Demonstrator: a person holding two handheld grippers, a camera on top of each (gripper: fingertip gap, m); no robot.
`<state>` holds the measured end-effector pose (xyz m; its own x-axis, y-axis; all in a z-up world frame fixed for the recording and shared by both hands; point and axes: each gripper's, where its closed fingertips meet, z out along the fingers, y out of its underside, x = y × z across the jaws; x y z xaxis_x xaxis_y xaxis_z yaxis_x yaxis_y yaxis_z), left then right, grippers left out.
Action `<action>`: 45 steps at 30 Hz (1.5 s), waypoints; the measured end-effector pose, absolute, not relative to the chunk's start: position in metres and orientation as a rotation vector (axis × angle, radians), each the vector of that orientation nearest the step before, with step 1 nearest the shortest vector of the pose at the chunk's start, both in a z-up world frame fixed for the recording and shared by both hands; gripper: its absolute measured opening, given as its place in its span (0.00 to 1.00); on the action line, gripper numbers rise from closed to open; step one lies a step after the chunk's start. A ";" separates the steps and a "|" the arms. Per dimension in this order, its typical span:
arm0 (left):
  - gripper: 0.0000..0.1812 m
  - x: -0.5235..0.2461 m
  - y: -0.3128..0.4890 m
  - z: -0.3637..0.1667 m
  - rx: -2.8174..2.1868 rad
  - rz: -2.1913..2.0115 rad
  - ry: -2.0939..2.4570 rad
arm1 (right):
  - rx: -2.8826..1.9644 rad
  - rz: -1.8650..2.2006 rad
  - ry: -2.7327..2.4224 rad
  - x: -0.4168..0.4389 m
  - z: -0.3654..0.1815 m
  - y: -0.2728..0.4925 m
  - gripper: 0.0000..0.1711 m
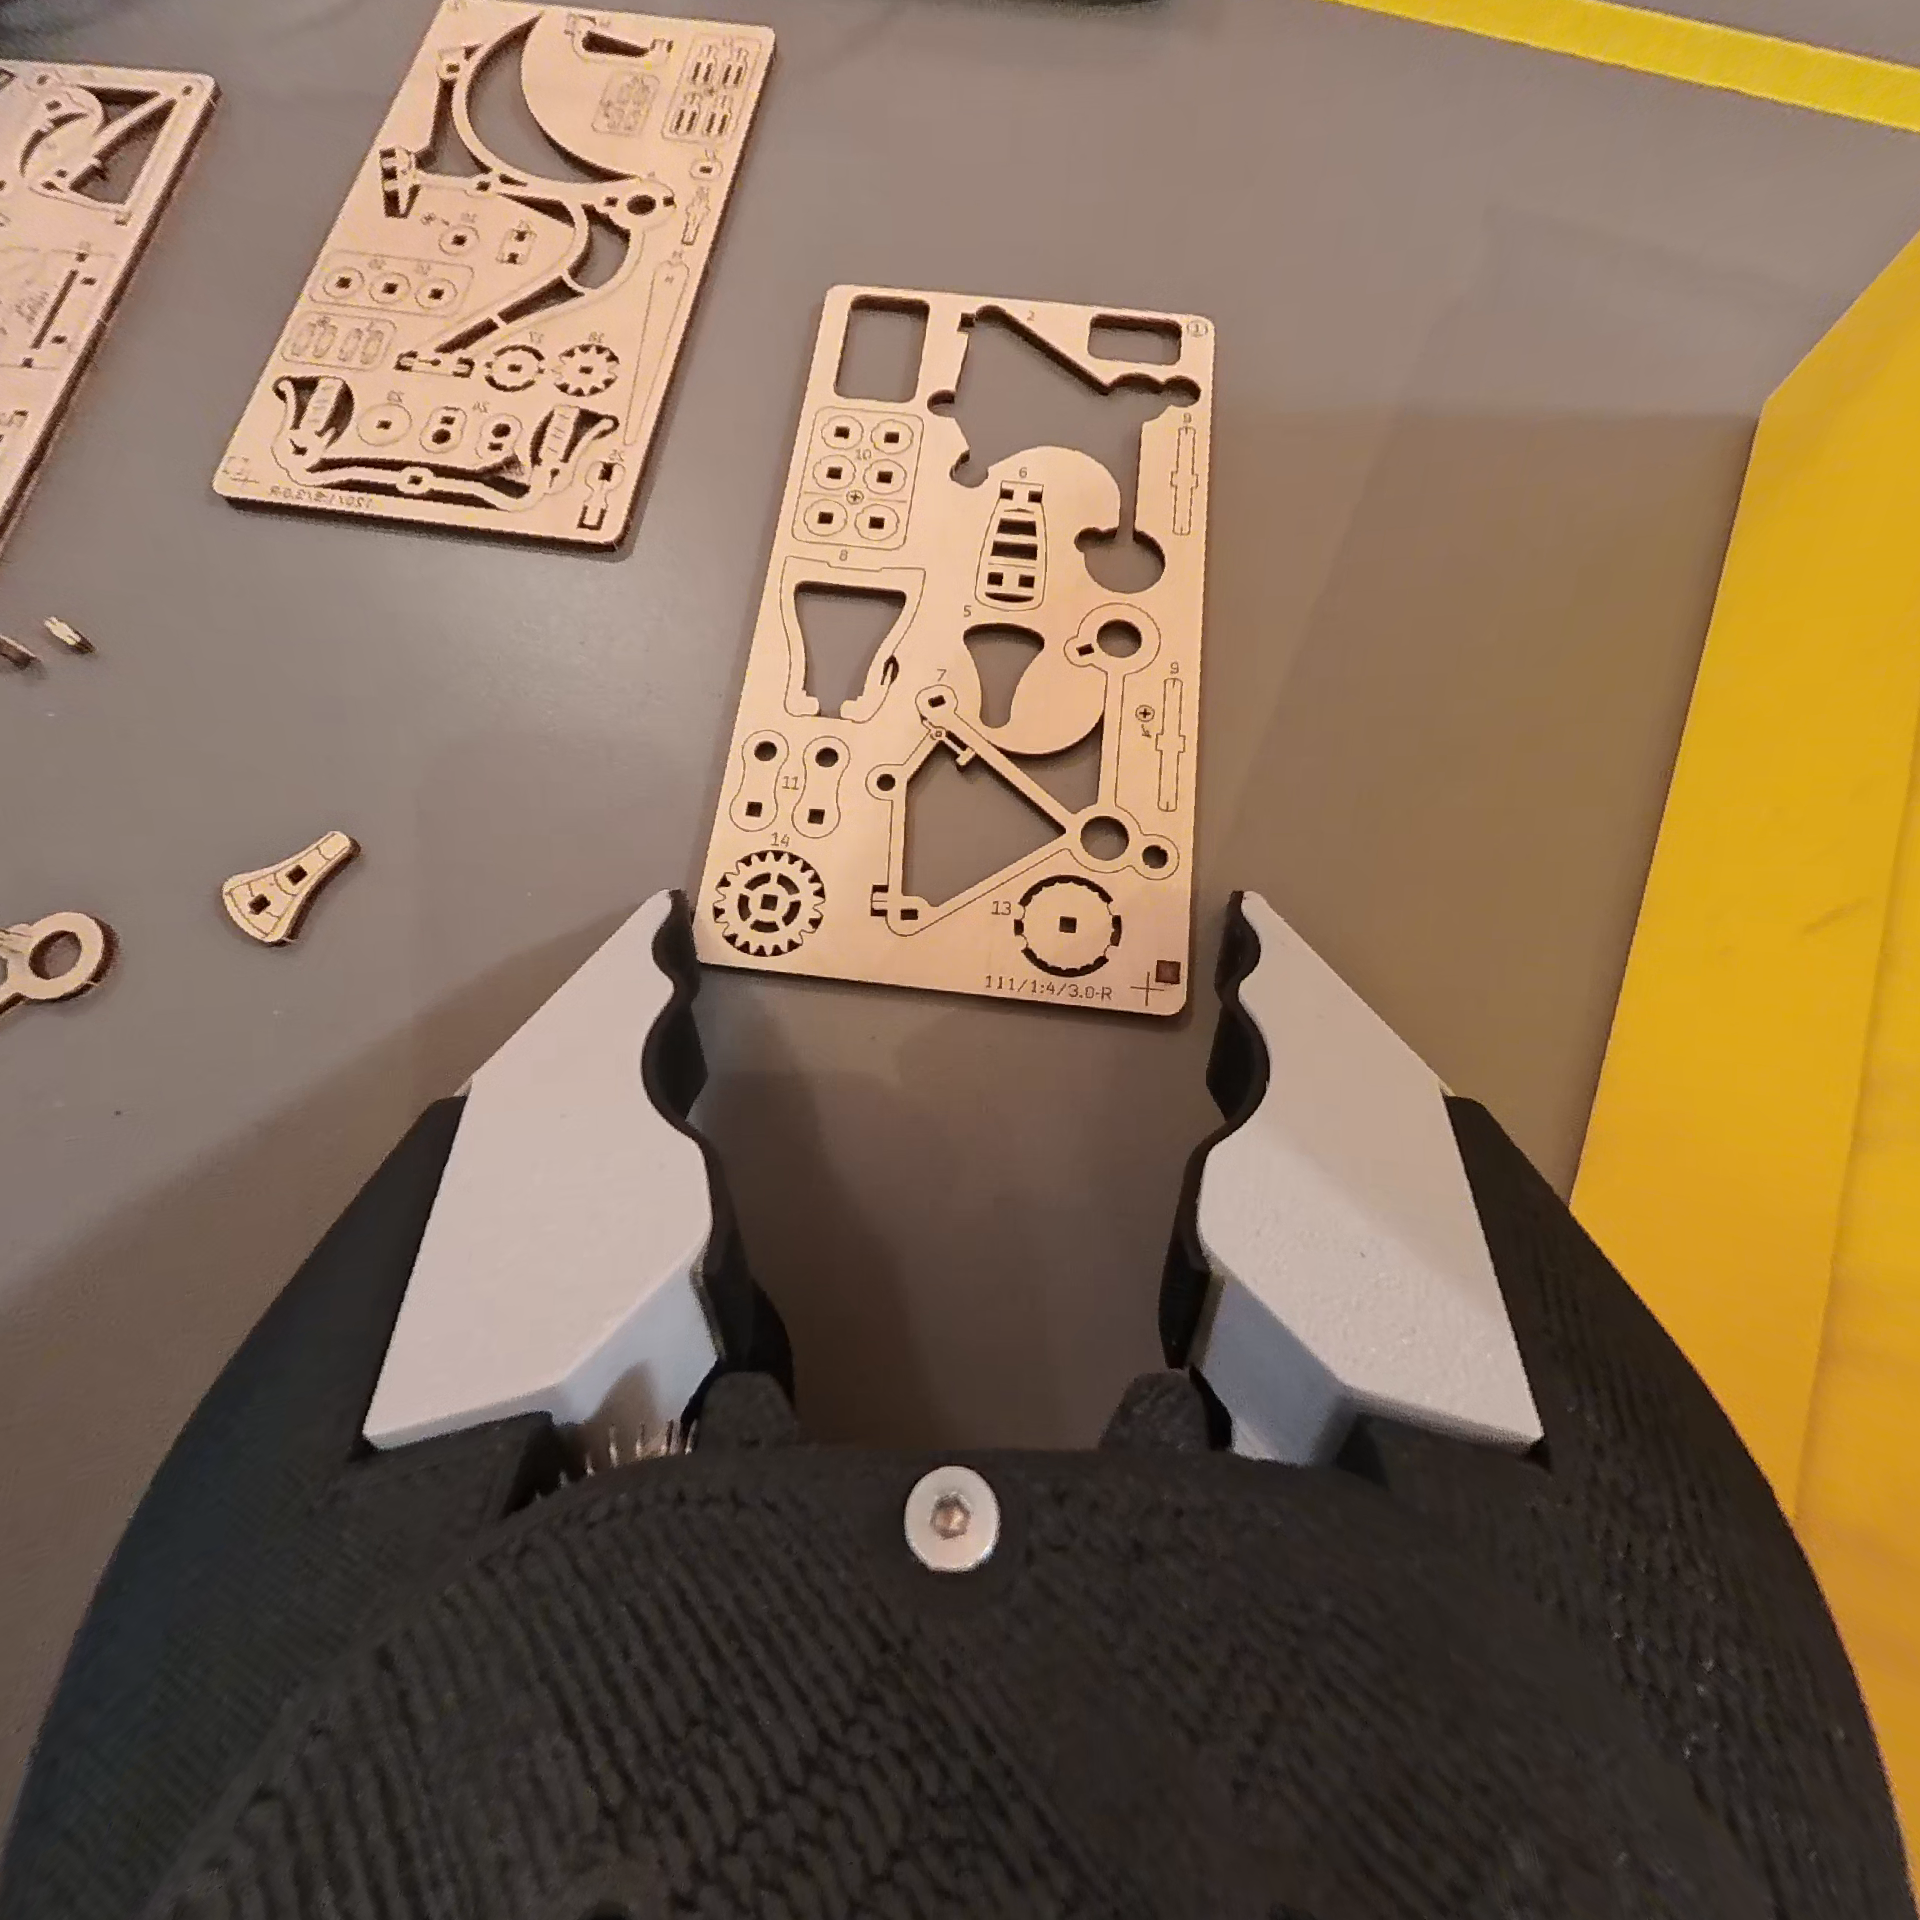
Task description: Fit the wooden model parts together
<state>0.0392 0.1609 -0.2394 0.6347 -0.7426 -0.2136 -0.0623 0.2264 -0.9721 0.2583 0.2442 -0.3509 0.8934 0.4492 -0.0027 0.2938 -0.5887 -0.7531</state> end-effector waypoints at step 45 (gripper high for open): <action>0.08 0.043 0.157 -0.241 -1.270 -0.547 0.811 | -2.028 -0.067 -0.807 0.249 -0.333 0.247 0.53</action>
<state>0.0432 0.1574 -0.2415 0.6154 -0.7548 -0.2269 -0.0727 0.2322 -0.9699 0.2494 0.2467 -0.3327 0.7833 0.5155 0.3474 0.5659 -0.3600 -0.7417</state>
